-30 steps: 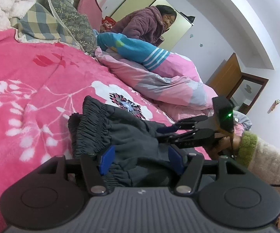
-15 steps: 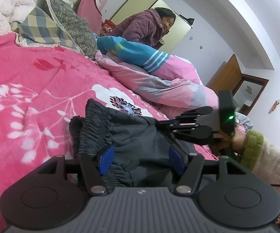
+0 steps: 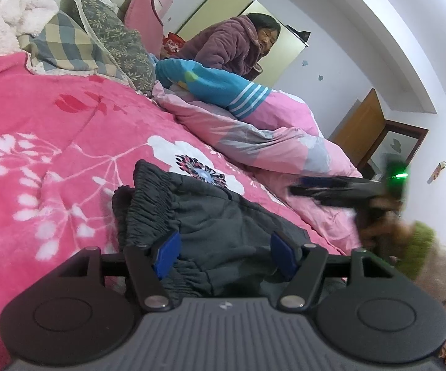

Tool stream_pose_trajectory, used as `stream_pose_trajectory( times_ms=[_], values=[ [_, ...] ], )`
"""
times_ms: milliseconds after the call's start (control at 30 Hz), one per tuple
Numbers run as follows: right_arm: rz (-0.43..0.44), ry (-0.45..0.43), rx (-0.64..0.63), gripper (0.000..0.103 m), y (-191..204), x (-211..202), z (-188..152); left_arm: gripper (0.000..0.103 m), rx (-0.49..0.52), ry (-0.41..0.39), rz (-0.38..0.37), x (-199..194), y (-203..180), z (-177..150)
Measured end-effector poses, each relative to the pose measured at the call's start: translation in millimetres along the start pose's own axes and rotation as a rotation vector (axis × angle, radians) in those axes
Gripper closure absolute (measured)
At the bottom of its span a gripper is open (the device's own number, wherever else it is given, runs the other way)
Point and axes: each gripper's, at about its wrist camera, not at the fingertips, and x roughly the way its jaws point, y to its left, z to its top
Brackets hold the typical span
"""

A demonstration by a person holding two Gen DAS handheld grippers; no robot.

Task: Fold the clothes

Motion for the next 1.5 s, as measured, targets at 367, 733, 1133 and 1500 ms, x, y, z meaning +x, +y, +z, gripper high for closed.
stream_pose_trajectory(
  times_ms=[367,733,1133,1500],
  values=[
    [-0.143,-0.063,0.497,0.038,-120.0,-135.8,-98.4,0.037,0.015,-0.056,0.017,-8.5,-24.7,28.0],
    [-0.105,0.074,0.542,0.052,-141.4,-50.6,-160.1,0.038,0.057,0.040,0.164,45.8,-11.2,30.0],
    [-0.085,0.095,0.589,0.097,-151.5,-13.7,-176.4,0.038,0.005,0.024,0.122,45.5,2.5,27.7],
    [-0.186,-0.001,0.503,0.102,-165.9,-31.2,-144.6,0.038,0.034,-0.002,0.138,42.7,-3.2,25.1]
  ],
)
